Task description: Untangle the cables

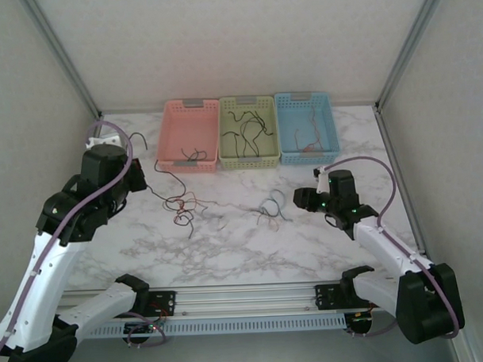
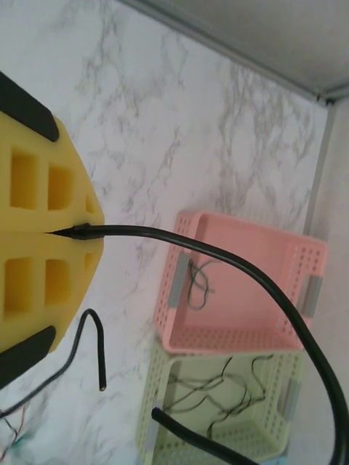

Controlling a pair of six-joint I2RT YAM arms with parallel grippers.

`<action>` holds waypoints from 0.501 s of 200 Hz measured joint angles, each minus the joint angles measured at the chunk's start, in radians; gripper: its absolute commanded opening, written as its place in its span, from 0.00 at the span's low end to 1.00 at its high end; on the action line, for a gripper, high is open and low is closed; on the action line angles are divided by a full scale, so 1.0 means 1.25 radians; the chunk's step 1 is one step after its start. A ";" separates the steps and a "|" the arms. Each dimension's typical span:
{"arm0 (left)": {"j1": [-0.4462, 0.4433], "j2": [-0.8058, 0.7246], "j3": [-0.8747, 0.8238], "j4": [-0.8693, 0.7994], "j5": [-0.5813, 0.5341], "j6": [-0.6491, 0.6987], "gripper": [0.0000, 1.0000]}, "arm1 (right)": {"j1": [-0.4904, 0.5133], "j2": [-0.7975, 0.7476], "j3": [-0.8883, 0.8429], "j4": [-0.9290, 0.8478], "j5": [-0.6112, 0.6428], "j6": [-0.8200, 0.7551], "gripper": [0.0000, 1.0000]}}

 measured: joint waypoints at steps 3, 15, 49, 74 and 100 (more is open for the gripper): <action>0.000 0.000 -0.001 0.002 0.009 0.000 0.00 | 0.008 -0.001 0.002 0.000 -0.005 0.002 0.55; 0.000 0.001 -0.002 0.013 0.044 0.002 0.00 | 0.045 -0.006 0.015 0.001 -0.026 -0.003 0.57; 0.000 0.010 -0.011 0.043 0.136 0.008 0.00 | 0.210 -0.007 0.114 0.002 -0.078 -0.047 0.58; 0.000 0.017 -0.023 0.055 0.177 0.011 0.00 | 0.304 0.018 0.183 0.028 -0.109 -0.076 0.61; 0.000 0.021 -0.039 0.071 0.213 0.014 0.00 | 0.381 0.073 0.239 0.042 -0.133 -0.102 0.62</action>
